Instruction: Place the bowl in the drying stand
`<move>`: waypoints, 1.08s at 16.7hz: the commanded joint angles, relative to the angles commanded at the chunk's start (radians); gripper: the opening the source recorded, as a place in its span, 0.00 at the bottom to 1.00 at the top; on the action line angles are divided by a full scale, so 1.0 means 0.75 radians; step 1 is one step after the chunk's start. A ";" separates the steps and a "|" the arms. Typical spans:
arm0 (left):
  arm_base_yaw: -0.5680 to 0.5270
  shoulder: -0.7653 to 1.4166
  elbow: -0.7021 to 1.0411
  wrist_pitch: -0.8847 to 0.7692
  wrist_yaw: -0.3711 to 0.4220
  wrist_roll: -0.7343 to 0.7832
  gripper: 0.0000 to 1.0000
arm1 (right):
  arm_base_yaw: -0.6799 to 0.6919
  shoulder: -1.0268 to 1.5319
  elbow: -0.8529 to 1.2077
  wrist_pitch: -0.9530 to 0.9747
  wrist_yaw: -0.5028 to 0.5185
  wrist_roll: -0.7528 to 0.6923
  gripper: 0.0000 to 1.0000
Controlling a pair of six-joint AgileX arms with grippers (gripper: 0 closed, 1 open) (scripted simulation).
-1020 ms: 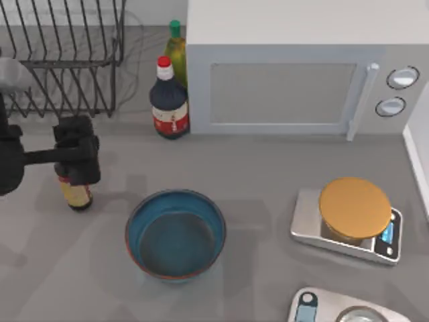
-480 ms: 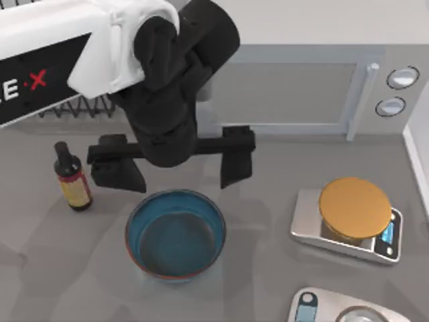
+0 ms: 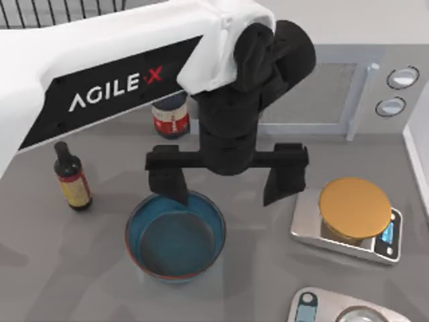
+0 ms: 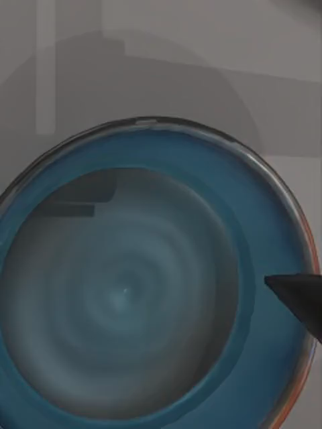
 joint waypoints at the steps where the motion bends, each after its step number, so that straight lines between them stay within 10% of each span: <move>1: 0.000 0.000 0.000 0.000 0.000 0.000 1.00 | 0.000 0.000 0.000 0.000 0.000 0.000 1.00; 18: 0.003 0.117 -0.367 0.484 0.001 0.005 1.00 | 0.000 0.000 0.000 0.000 0.000 0.000 1.00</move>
